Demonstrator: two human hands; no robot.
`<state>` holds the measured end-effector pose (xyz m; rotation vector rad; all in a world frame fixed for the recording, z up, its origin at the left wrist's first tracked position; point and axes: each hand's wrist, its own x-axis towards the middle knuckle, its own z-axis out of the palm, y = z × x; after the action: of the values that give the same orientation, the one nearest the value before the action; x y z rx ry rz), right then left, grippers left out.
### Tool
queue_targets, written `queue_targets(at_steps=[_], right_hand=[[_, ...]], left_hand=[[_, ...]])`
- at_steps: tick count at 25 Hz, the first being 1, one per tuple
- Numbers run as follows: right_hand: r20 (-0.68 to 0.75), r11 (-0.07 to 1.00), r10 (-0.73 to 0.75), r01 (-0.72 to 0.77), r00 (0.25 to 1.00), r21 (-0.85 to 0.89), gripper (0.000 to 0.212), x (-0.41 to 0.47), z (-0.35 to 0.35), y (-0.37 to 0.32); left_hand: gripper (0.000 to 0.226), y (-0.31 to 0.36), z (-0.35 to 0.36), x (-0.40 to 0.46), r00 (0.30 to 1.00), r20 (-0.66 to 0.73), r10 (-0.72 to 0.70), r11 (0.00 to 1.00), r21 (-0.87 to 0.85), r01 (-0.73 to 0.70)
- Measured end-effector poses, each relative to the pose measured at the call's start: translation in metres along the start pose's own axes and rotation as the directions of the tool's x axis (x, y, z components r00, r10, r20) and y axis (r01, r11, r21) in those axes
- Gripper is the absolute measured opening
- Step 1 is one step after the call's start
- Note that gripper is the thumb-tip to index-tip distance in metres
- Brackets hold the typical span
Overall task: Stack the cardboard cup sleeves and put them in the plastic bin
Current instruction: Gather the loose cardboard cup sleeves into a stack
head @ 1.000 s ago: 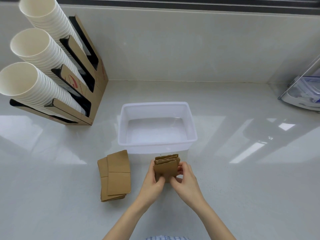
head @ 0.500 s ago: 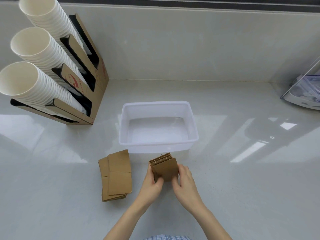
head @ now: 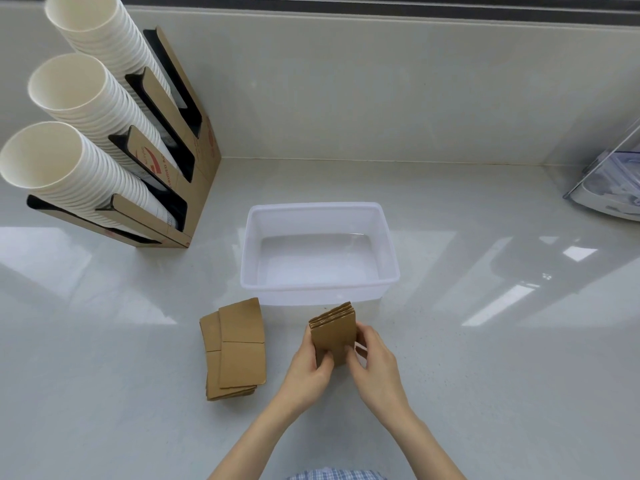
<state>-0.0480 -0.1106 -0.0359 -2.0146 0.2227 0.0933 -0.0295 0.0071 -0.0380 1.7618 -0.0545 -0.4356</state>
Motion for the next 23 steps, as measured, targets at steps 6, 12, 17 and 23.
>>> queue_targets(at_steps=[6, 12, 17, 23], right_hand=[[-0.027, 0.998, -0.003, 0.004, 1.0, 0.057, 0.046, -0.001, -0.003, -0.004], [-0.006, 0.997, 0.008, -0.007, 1.0, 0.072, 0.037, 0.0, -0.008, -0.01], [0.032, 0.981, 0.034, -0.039, 0.999, 0.188, 0.03, 0.004, -0.018, -0.023], [0.212, 0.967, 0.03, -0.082, 0.977, 0.242, 0.031, -0.001, -0.027, -0.032]], left_hand=[[0.043, -0.003, -0.003, 0.0, 0.999, -0.032, 0.007, 0.999, 0.044, -0.006], [0.036, -0.002, -0.009, -0.001, 0.998, -0.058, -0.001, 0.999, 0.044, 0.003], [0.034, 0.017, -0.022, -0.007, 0.999, -0.031, -0.022, 0.998, -0.054, 0.02], [0.018, 0.034, -0.048, -0.012, 0.989, -0.144, -0.038, 0.96, -0.279, -0.004]])
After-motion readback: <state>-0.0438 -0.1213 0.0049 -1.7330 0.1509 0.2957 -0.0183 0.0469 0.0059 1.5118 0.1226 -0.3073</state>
